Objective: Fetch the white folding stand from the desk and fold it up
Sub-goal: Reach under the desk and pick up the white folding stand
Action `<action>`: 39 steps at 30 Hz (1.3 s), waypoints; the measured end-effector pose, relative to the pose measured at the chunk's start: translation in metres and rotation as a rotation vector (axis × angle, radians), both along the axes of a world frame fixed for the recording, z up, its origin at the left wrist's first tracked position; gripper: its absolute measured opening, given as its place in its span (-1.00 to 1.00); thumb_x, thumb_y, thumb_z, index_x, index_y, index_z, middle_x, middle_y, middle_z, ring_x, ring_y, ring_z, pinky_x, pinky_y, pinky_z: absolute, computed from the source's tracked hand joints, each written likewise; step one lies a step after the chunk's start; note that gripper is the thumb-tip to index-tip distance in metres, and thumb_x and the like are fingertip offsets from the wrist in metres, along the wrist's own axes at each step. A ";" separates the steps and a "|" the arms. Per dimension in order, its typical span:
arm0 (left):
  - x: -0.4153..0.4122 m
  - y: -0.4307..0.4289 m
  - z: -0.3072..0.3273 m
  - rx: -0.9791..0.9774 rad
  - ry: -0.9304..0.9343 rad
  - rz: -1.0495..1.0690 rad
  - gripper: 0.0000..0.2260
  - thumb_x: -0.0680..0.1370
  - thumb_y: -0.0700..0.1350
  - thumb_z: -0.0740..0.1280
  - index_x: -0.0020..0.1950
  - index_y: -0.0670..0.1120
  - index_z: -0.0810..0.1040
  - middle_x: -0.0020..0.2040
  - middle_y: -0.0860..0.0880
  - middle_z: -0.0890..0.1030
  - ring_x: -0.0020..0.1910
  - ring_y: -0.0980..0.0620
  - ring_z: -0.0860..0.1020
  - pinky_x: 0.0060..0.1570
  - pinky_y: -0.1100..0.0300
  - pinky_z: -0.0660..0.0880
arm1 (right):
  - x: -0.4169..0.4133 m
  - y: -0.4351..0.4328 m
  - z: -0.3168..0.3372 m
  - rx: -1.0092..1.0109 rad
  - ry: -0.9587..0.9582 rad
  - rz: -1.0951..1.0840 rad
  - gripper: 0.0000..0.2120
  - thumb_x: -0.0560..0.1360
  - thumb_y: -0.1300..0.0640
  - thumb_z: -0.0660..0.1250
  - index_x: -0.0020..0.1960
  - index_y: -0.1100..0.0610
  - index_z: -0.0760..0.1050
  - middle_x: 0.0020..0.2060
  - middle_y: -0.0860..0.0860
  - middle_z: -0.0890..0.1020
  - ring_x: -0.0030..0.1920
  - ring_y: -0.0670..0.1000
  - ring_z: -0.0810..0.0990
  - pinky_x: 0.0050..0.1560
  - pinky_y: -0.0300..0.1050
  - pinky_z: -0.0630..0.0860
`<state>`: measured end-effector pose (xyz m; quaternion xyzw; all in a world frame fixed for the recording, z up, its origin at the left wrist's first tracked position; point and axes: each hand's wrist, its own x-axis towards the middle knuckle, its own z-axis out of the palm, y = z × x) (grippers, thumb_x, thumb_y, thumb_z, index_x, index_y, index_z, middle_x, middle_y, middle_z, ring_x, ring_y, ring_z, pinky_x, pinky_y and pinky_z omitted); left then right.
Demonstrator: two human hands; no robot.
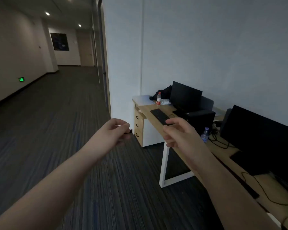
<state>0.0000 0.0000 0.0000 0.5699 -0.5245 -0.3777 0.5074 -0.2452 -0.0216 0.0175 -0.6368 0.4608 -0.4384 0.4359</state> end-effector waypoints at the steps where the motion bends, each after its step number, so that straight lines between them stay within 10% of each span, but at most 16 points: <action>1: 0.006 -0.010 -0.004 0.009 0.007 -0.007 -0.77 0.64 0.04 0.34 0.19 -0.08 0.61 0.07 -0.11 0.75 0.08 -0.05 0.72 -0.03 0.13 0.55 | 0.008 -0.011 -0.003 0.008 0.008 -0.004 -0.75 0.61 0.05 0.36 0.28 -0.02 0.54 0.11 0.00 0.63 0.06 -0.03 0.68 0.04 -0.04 0.69; 39: 0.274 -0.504 0.044 -0.046 -0.040 0.012 -0.73 0.64 0.07 0.33 0.23 -0.05 0.60 0.13 -0.07 0.72 0.11 -0.04 0.73 0.25 -0.12 0.62 | 0.281 -0.509 0.028 -0.029 -0.034 -0.080 -0.74 0.60 0.10 0.38 0.28 0.03 0.54 0.07 0.02 0.63 0.03 0.06 0.69 0.10 0.05 0.66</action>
